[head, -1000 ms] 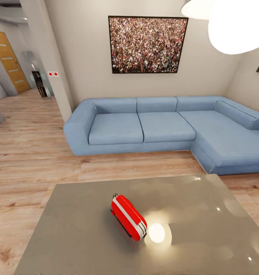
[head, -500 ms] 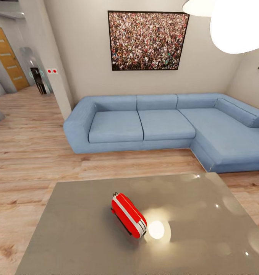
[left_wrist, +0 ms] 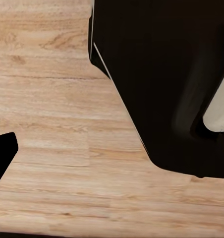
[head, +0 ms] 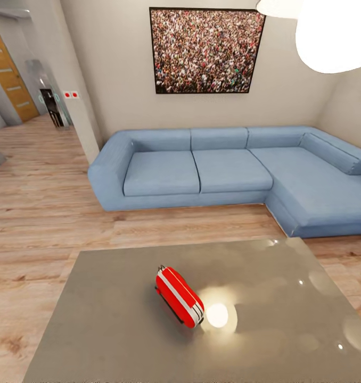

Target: Turn on the radio receiver that's on the table in the living room.

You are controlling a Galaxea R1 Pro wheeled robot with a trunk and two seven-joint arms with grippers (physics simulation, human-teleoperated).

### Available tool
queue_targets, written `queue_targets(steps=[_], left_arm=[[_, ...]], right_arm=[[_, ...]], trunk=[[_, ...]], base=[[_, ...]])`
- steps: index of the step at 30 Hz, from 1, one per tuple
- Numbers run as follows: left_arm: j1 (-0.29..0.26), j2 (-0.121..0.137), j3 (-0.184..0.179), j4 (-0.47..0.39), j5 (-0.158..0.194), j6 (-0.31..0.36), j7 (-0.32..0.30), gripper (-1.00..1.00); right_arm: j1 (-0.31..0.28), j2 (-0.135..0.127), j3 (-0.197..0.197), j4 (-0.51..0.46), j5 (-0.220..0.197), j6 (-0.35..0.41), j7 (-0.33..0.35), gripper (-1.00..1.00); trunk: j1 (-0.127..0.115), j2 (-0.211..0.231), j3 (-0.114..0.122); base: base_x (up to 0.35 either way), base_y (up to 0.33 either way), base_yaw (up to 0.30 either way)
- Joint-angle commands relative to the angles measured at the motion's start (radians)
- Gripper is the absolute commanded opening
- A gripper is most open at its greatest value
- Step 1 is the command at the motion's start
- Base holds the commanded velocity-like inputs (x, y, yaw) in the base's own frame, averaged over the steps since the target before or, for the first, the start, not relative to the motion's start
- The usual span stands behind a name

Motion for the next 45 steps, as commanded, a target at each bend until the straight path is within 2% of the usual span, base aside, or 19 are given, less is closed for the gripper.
queue_targets(steps=[1, 45], left_arm=[[0.000, 0.000, 0.000, 0.000, 0.000, 0.000, 0.000, 1.00], [0.000, 0.000, 0.000, 0.000, 0.001, 0.000, 0.000, 1.00]], right_arm=[[0.000, 0.000, 0.000, 0.000, 0.000, 0.000, 0.000, 1.00], [0.000, -0.001, 0.000, 0.000, 0.000, 0.000, 0.000, 1.00]], trunk=[[-0.004, 0.007, 0.002], [-0.008, 0.014, -0.065]], base=[[0.000, 0.000, 0.000], [0.000, 0.000, 0.000]])
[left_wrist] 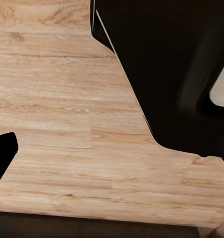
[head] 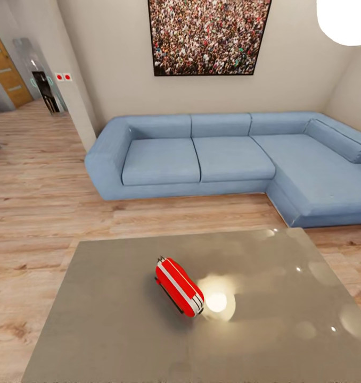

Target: Turn on the radio receiver that's on the table in the living room.

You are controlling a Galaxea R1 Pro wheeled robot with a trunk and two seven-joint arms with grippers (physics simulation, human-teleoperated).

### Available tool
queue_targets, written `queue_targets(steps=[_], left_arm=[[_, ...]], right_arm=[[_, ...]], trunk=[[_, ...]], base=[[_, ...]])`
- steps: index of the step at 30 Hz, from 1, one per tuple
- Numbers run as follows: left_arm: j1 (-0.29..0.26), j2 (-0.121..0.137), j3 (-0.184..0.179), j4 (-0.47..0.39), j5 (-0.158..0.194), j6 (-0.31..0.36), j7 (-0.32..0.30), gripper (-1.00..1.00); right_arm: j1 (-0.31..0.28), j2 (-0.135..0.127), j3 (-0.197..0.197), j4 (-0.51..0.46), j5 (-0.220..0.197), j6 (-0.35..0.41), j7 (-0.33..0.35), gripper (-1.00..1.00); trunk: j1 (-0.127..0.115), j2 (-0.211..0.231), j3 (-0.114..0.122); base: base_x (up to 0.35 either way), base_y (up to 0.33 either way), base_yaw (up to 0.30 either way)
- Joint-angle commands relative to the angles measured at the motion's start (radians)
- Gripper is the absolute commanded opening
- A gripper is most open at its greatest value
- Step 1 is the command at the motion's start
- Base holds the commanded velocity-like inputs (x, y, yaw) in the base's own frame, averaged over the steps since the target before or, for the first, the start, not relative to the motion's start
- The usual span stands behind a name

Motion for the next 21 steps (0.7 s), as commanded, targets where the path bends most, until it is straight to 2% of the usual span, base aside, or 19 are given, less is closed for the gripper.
queue_targets(steps=[1, 21], left_arm=[[0.000, 0.000, 0.000, 0.000, 0.000, 0.000, 0.000, 1.00], [0.000, 0.000, 0.000, 0.000, 0.000, 0.000, 0.000, 1.00]], right_arm=[[0.000, 0.000, 0.000, 0.000, 0.000, 0.000, 0.000, 1.00], [0.000, 0.000, 0.000, 0.000, 0.001, 0.000, 0.000, 1.00]], trunk=[[0.000, 0.000, -0.002], [0.000, 0.000, -0.023]], base=[[0.000, 0.000, 0.000], [0.000, 0.000, 0.000]])
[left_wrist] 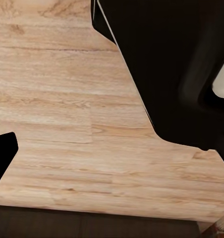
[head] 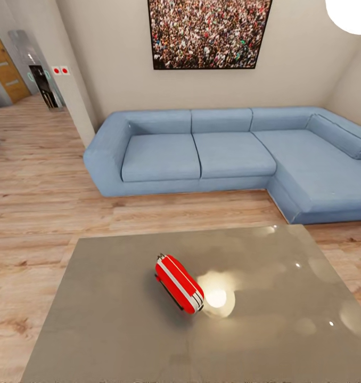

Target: Turn on the radio receiver that's on the table in the living room.

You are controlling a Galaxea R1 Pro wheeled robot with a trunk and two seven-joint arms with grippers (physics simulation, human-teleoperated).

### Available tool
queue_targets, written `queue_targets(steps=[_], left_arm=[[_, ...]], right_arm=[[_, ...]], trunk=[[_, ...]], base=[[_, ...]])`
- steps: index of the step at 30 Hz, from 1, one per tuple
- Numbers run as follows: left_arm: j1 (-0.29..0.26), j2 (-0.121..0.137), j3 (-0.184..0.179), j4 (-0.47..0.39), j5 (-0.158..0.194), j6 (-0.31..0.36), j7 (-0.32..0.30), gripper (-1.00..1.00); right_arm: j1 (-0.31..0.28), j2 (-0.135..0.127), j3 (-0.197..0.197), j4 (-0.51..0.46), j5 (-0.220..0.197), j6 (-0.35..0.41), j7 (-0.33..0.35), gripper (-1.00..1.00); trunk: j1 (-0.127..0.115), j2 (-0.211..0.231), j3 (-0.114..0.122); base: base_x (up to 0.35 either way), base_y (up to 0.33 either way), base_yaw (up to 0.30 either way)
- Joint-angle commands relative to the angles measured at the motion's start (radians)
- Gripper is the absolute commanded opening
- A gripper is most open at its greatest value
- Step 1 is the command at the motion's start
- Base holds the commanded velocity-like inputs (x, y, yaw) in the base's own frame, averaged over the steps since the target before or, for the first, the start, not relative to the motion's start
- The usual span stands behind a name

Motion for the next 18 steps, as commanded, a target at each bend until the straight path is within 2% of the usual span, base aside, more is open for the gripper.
queue_targets(steps=[1, 18], left_arm=[[0.000, 0.000, 0.000, 0.000, 0.000, 0.000, 0.000, 1.00], [0.000, 0.000, 0.000, 0.000, 0.000, 0.000, 0.000, 1.00]], right_arm=[[0.000, 0.000, 0.000, 0.000, 0.000, 0.000, 0.000, 1.00], [0.000, 0.000, 0.001, 0.000, 0.001, 0.000, 0.000, 1.00]], trunk=[[0.000, 0.000, -0.002], [0.000, 0.000, -0.029]], base=[[0.000, 0.000, 0.000], [0.000, 0.000, 0.000]])
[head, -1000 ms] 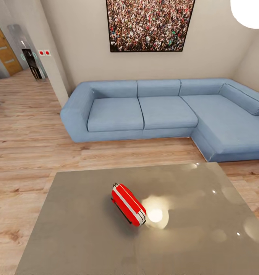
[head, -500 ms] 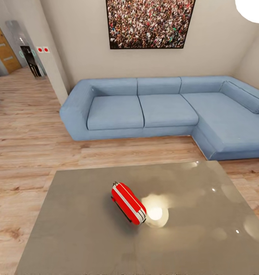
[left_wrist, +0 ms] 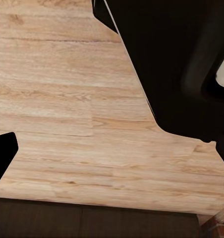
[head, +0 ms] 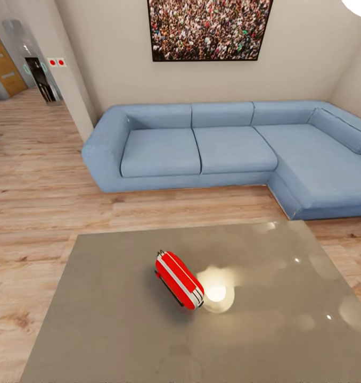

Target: Turn on the radio receiver that's on the table in the living room.

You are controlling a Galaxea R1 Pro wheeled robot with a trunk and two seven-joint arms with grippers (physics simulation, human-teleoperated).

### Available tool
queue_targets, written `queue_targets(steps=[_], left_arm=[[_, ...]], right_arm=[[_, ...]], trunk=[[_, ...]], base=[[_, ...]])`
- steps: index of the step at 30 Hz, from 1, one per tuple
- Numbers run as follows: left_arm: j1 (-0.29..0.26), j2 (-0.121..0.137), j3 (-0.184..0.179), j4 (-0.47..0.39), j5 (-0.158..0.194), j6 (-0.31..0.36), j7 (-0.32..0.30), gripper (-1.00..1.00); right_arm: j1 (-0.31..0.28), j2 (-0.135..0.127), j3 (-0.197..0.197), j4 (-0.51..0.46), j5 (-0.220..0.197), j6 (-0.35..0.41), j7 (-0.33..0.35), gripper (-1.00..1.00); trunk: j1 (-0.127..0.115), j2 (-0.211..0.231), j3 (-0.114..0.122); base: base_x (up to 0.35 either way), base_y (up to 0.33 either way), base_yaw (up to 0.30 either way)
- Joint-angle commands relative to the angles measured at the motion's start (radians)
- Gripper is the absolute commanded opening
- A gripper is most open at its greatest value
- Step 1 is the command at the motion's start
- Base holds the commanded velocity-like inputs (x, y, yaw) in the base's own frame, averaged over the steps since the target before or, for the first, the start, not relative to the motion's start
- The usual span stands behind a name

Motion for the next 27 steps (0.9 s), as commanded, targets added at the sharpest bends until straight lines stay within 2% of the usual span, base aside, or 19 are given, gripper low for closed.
queue_targets(steps=[1, 27], left_arm=[[0.000, 0.000, 0.000, 0.000, 0.000, 0.000, 0.000, 1.00], [0.000, 0.000, 0.000, 0.000, -0.001, 0.000, 0.000, 1.00]], right_arm=[[0.000, 0.000, 0.000, 0.000, 0.000, 0.000, 0.000, 1.00], [0.000, 0.000, 0.000, 0.000, 0.000, 0.000, 0.000, 1.00]], trunk=[[0.000, 0.000, -0.002], [0.000, 0.000, -0.043]], base=[[0.000, 0.000, 0.000], [0.000, 0.000, 0.000]])
